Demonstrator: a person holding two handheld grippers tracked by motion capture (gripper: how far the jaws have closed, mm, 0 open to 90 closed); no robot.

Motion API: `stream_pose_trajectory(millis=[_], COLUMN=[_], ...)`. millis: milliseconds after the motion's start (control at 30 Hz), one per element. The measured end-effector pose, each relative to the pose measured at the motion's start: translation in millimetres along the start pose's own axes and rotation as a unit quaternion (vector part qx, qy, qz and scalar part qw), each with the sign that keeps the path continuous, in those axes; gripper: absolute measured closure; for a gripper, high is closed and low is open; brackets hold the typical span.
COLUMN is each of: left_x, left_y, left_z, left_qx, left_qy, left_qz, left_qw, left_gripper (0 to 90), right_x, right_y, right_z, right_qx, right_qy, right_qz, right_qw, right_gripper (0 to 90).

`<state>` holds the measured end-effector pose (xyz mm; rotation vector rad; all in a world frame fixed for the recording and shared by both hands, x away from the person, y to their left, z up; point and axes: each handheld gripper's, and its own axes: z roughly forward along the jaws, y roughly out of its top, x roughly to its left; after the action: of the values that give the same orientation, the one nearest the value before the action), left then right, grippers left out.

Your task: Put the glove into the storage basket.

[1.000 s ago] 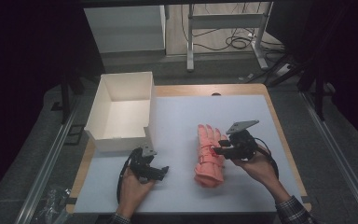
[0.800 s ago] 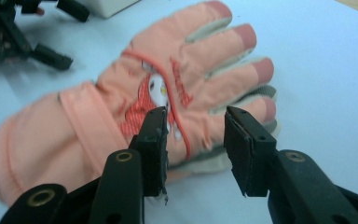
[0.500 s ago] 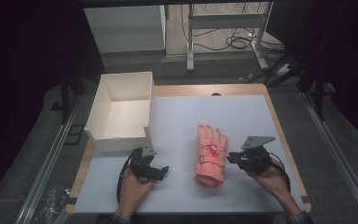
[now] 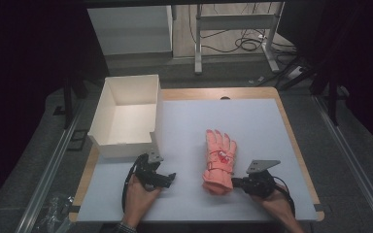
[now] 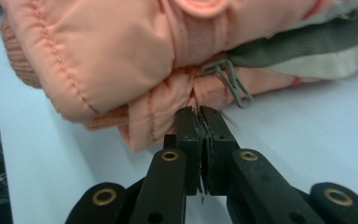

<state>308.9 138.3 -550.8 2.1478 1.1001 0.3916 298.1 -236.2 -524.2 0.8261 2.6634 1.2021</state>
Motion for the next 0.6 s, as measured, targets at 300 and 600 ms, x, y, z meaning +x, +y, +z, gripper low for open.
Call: stream_pose_trajectory(millis=[300, 600], left_x=[-0.4, -0.1], left_y=[-0.1, 0.1], left_z=[-0.1, 0.1], left_qx=[-0.001, 0.000], left_qy=[0.001, 0.000], left_qz=[0.001, 0.000], left_qw=[1.0000, 1.0000], left_gripper=[1.4, 1.2], right_x=[8.1, 15.9], right_y=[7.6, 19.6], right_z=[14.9, 34.2], right_qx=[-0.001, 0.002], right_qy=[0.008, 0.002], right_qz=[-0.004, -0.004], right_qw=[1.0000, 1.0000], right_gripper=[85.4, 85.4])
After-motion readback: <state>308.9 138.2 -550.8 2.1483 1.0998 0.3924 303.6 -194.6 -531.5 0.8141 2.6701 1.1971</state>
